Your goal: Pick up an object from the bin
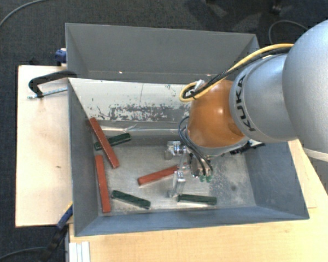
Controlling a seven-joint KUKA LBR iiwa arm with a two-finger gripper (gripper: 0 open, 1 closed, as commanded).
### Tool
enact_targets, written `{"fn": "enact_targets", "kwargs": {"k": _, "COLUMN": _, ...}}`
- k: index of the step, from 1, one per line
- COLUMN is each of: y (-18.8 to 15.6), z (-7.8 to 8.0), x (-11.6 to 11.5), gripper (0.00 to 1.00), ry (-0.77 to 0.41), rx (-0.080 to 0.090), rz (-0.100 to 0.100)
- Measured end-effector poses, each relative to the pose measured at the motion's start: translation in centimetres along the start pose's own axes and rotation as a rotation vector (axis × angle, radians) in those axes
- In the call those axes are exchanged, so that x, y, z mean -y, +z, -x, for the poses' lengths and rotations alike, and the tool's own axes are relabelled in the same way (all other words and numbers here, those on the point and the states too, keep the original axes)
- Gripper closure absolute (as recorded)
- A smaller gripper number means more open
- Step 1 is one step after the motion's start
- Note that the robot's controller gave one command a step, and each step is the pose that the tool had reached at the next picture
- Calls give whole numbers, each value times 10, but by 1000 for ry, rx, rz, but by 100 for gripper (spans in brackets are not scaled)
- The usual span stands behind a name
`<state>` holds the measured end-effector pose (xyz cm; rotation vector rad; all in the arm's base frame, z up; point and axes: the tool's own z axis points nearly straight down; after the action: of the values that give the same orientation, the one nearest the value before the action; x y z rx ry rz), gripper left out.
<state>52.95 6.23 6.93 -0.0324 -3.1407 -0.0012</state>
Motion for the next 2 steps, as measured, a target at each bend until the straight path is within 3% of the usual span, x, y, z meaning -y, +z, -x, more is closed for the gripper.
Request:
{"fn": "enact_targets", "kwargs": {"k": 1, "y": 0, "z": 0, "x": 0, "gripper": 100, "ry": 0, "rx": 0, "rz": 0}}
{"fn": "enact_targets", "kwargs": {"k": 2, "y": -29, "z": 2, "x": -1, "gripper": 100, "ry": 0, "rx": 9, "rz": 1}}
